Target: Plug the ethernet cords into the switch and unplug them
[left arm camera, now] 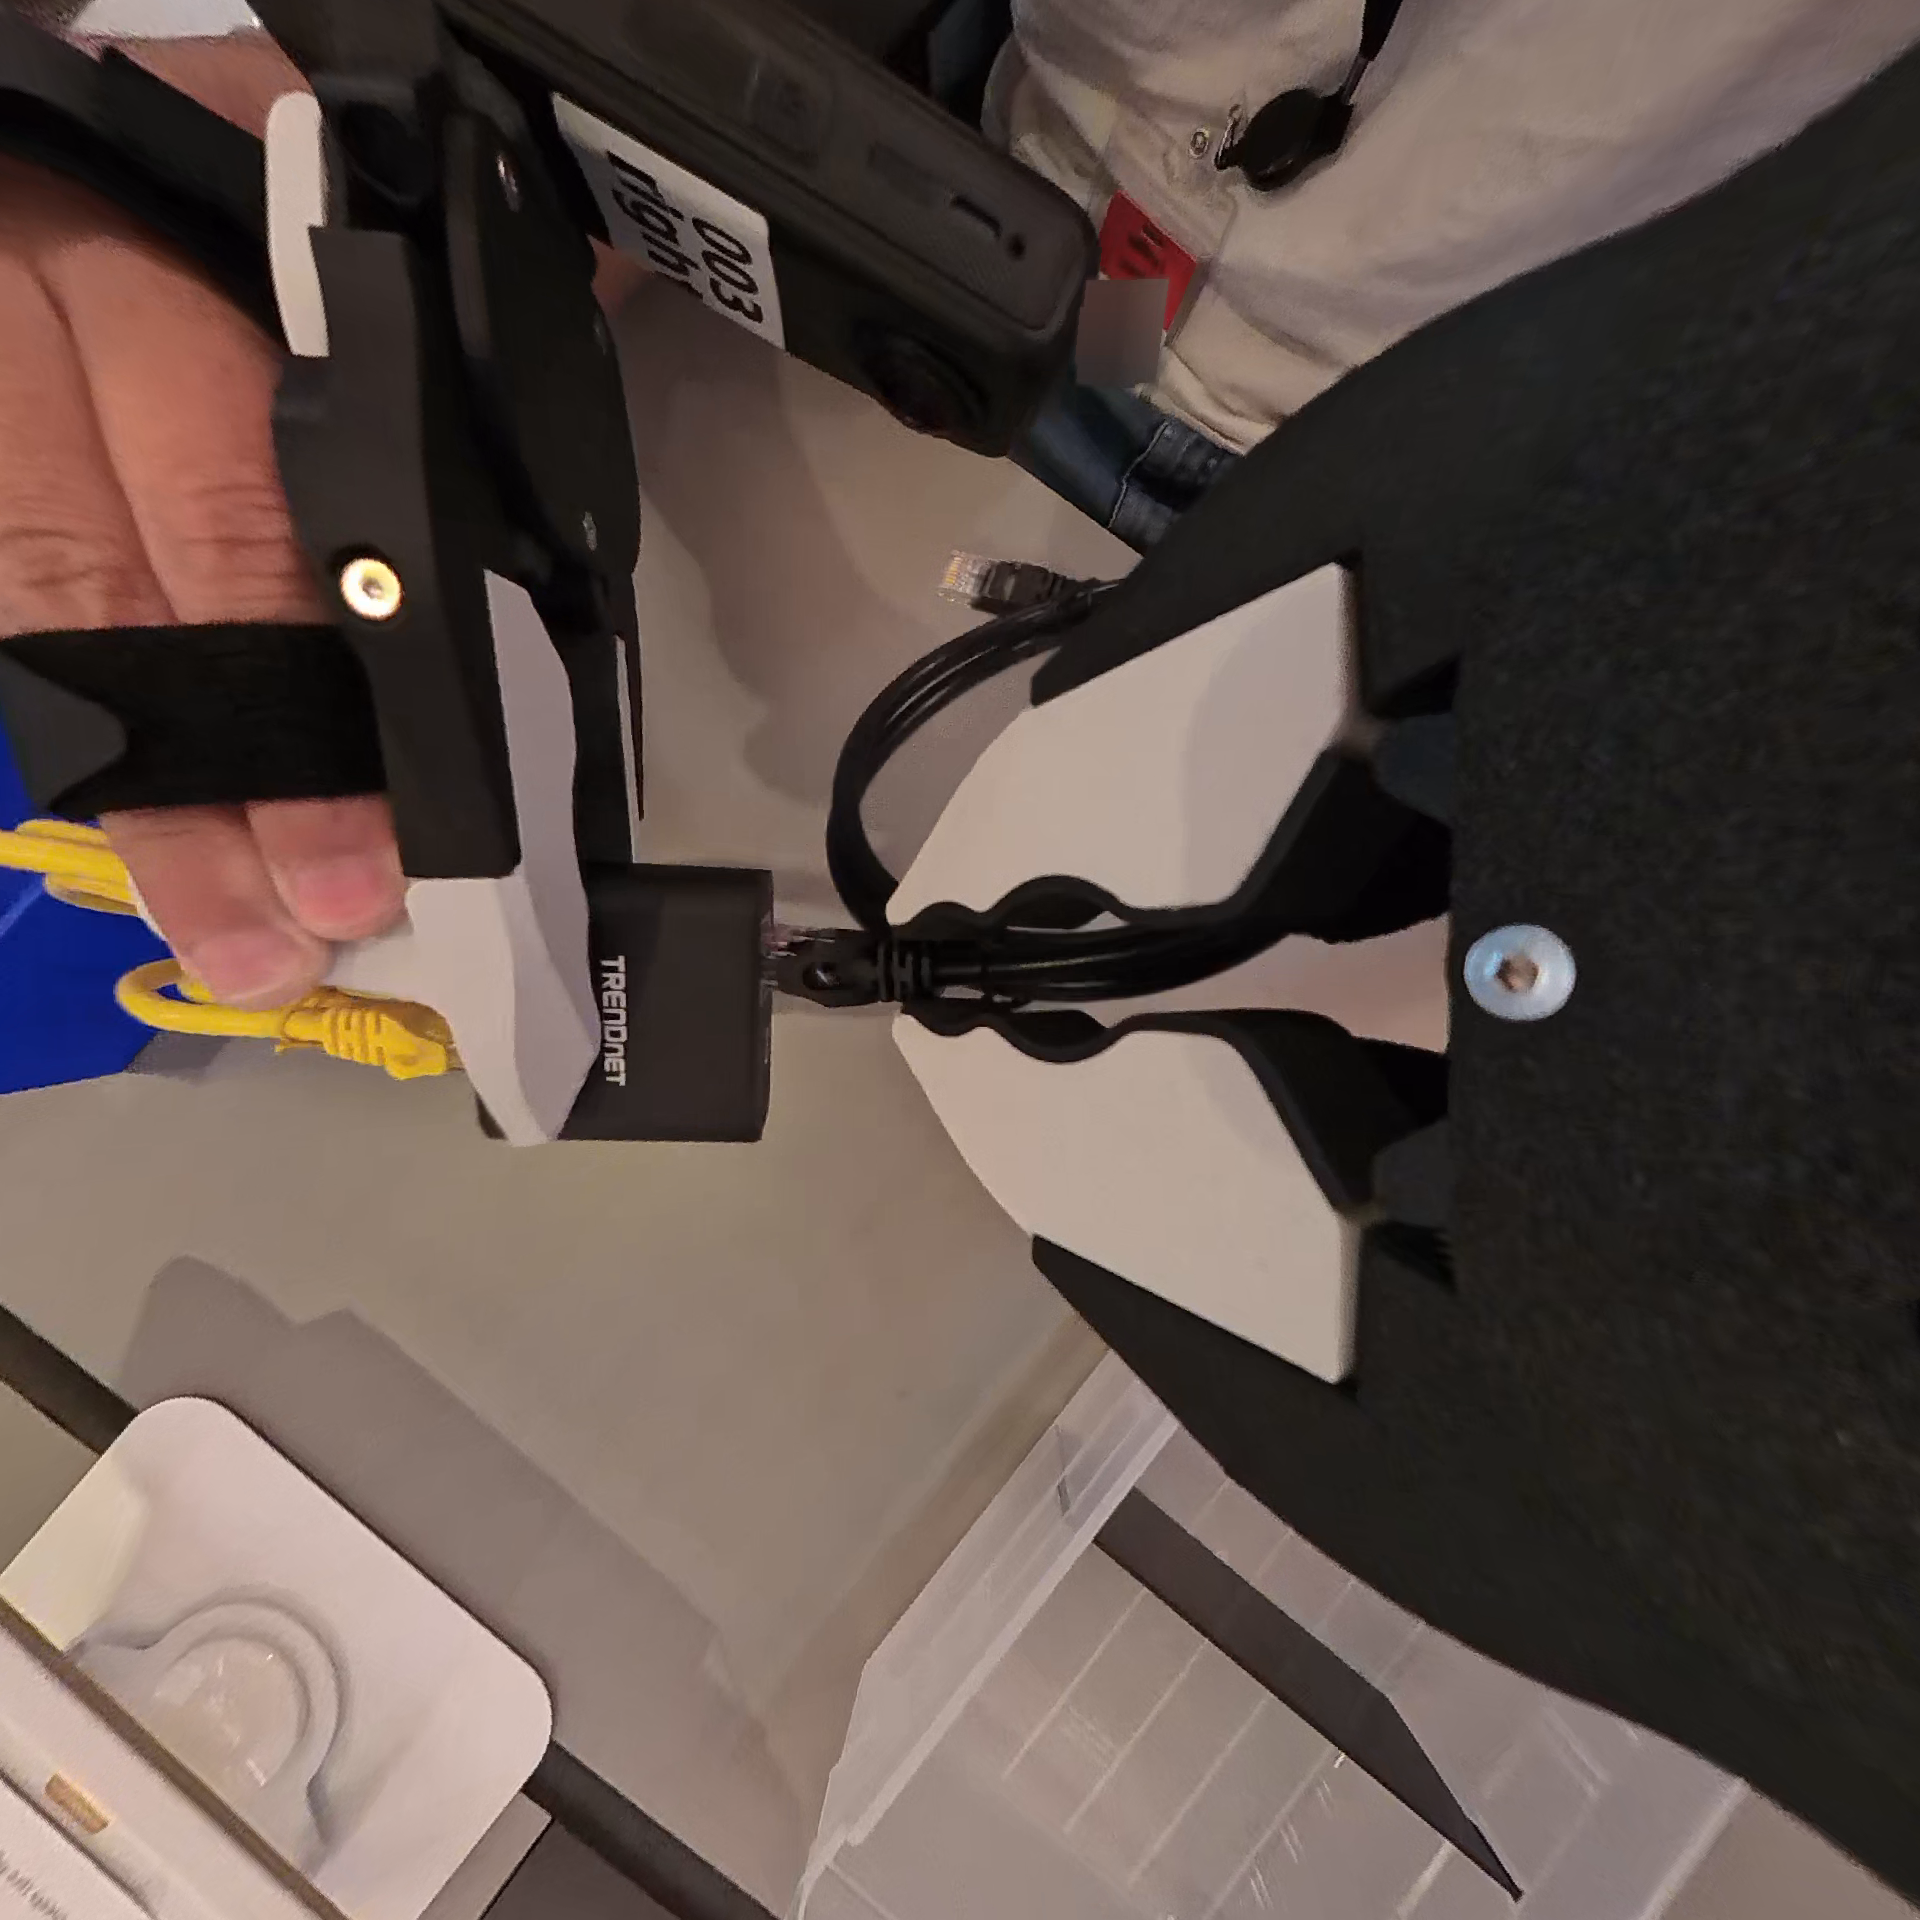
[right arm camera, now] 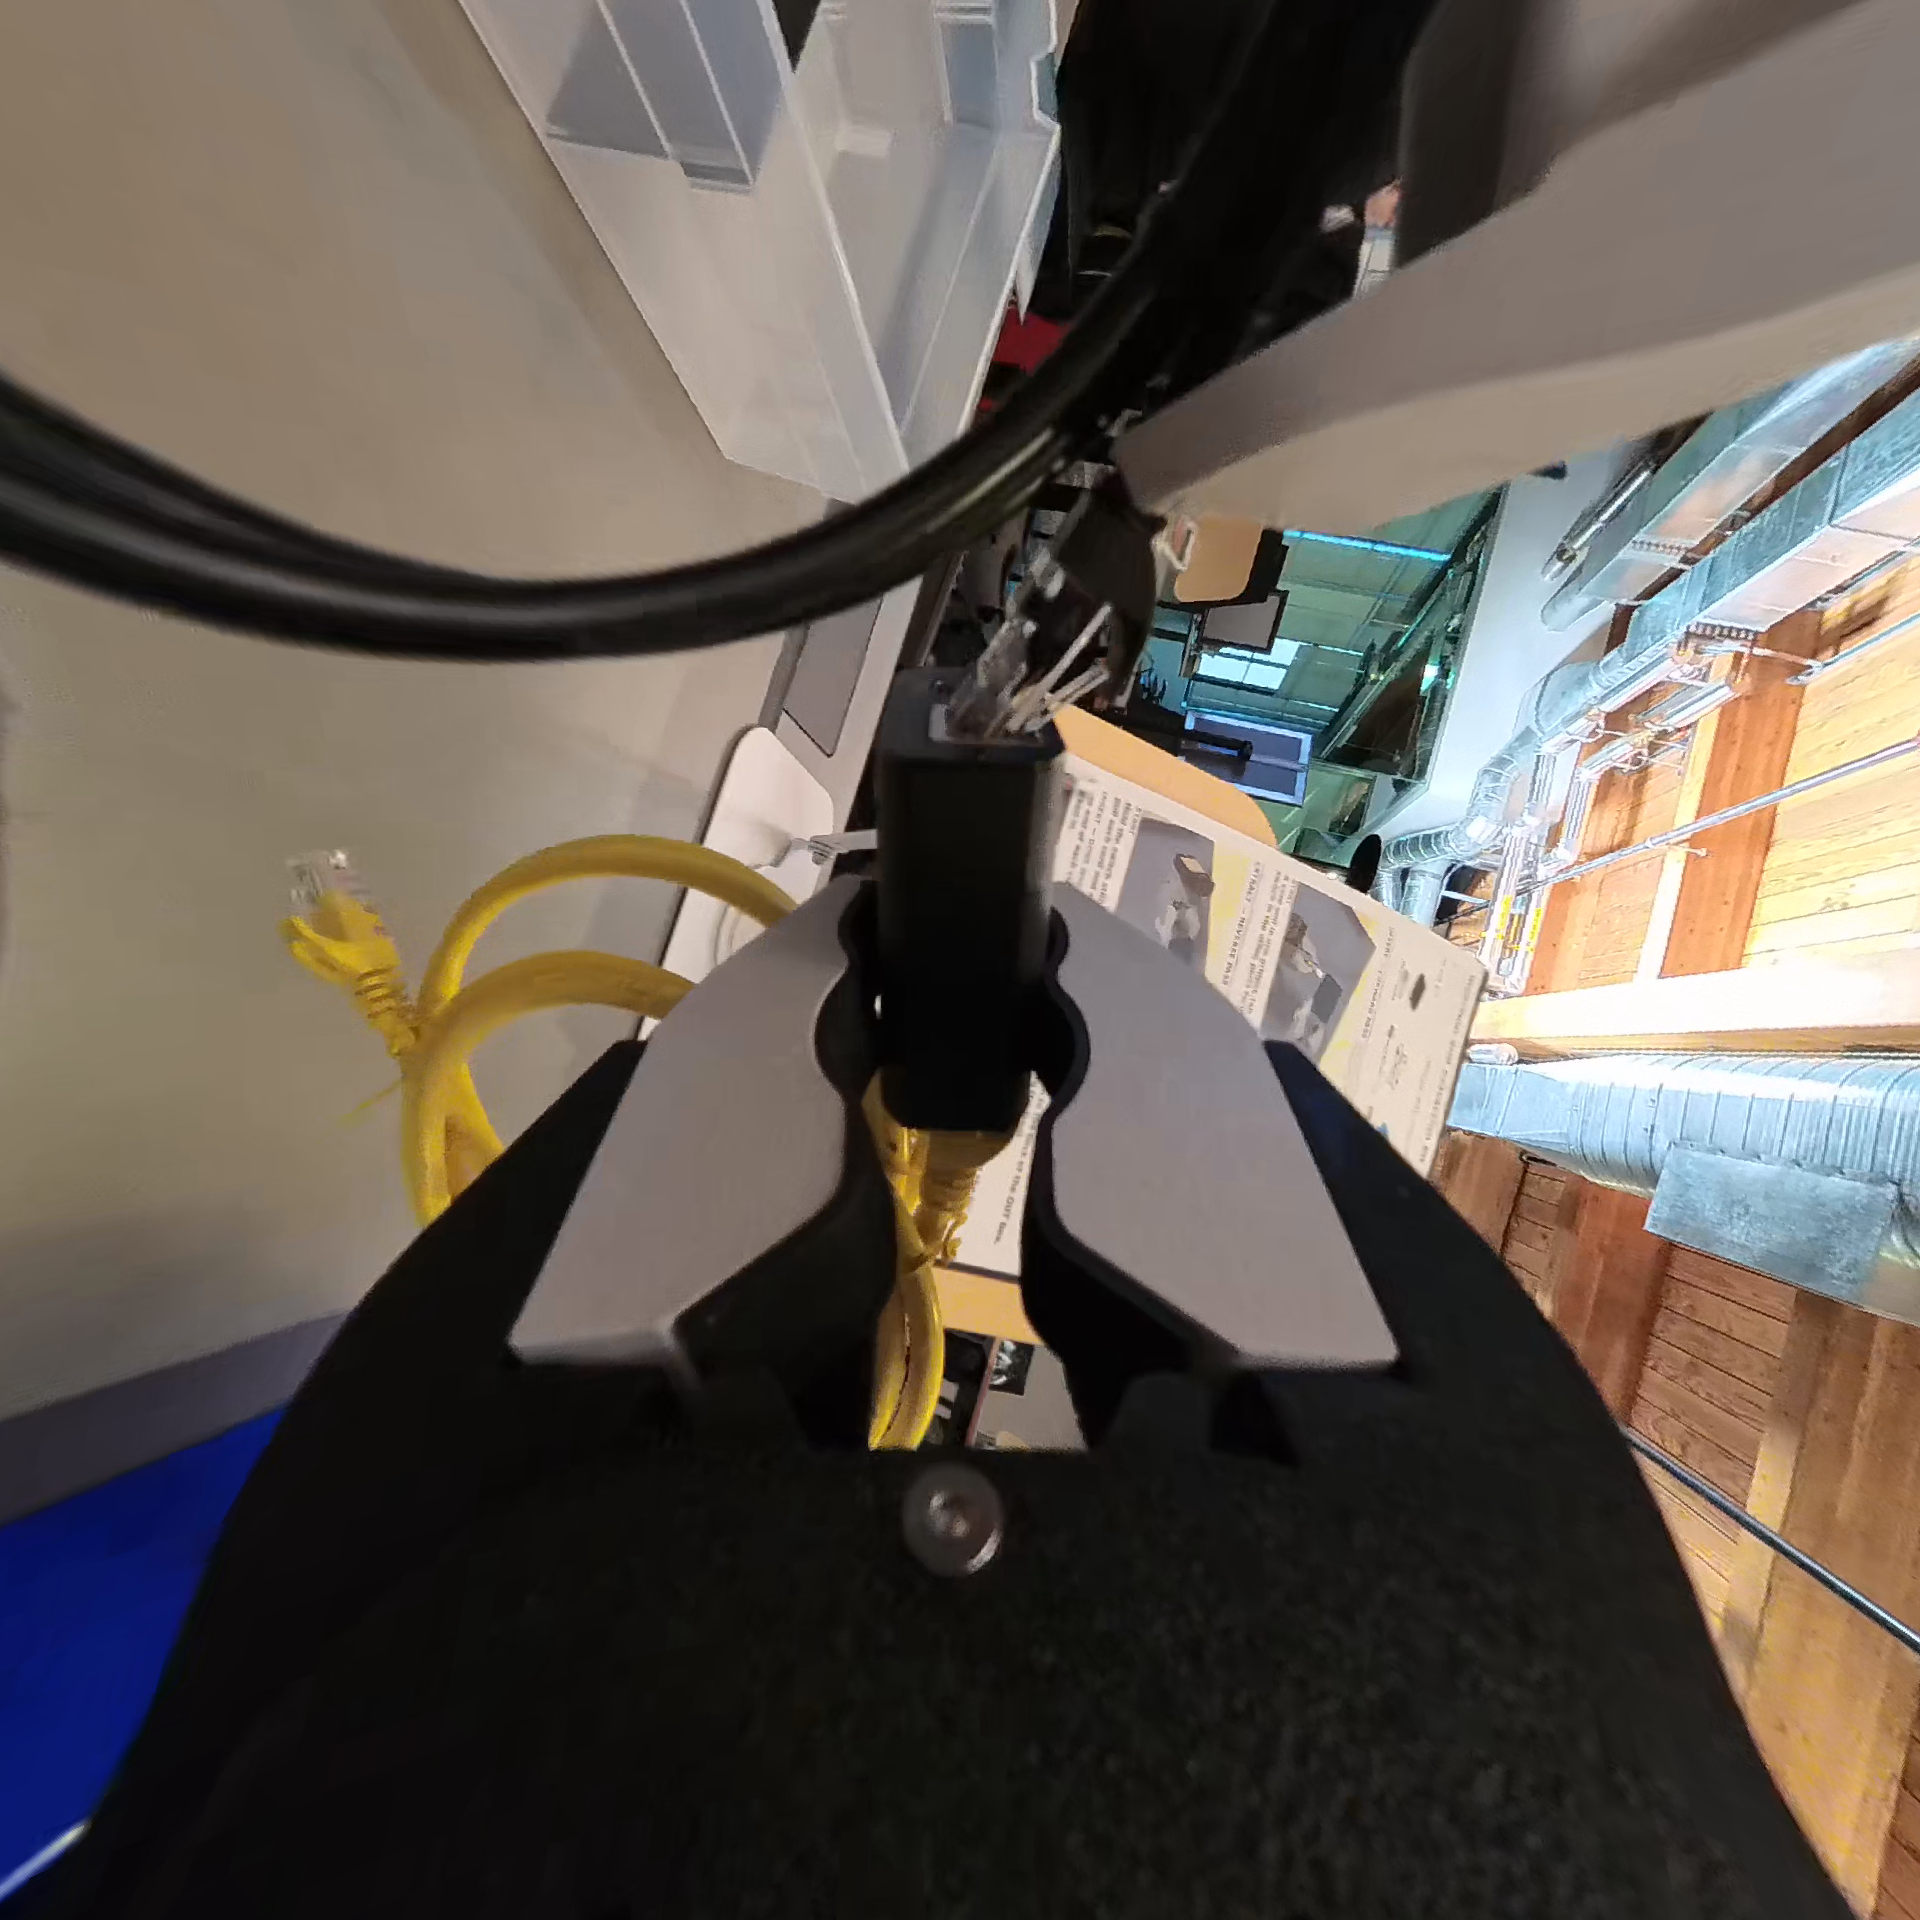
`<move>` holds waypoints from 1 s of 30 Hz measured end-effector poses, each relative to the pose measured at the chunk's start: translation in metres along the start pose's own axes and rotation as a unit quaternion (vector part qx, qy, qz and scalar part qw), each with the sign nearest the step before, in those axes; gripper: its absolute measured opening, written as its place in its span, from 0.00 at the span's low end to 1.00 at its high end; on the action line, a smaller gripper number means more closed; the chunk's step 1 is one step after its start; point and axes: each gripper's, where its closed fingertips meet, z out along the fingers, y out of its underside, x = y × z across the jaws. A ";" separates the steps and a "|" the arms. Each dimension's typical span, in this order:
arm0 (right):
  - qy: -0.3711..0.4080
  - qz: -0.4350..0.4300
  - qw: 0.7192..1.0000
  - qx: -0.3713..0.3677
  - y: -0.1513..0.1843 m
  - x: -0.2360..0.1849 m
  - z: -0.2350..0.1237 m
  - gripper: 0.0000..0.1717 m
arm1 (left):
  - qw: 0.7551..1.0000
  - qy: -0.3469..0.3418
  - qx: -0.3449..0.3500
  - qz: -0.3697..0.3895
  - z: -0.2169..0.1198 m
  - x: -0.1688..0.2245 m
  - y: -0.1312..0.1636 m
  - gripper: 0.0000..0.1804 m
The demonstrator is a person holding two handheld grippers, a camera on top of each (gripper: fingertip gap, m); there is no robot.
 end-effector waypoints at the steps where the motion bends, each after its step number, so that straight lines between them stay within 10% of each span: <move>1: -0.004 0.005 1.000 0.003 -0.001 -0.002 0.002 0.15 | 1.000 -0.001 0.000 -0.001 0.001 -0.001 0.001 0.06; 20: -0.021 0.088 0.996 0.024 -0.001 0.005 0.001 0.14 | 0.993 -0.008 0.112 -0.027 0.006 -0.008 -0.005 0.05; 30: -0.027 0.147 0.984 0.098 -0.003 0.014 -0.010 0.15 | 0.954 0.079 0.288 -0.010 -0.025 0.018 -0.014 0.13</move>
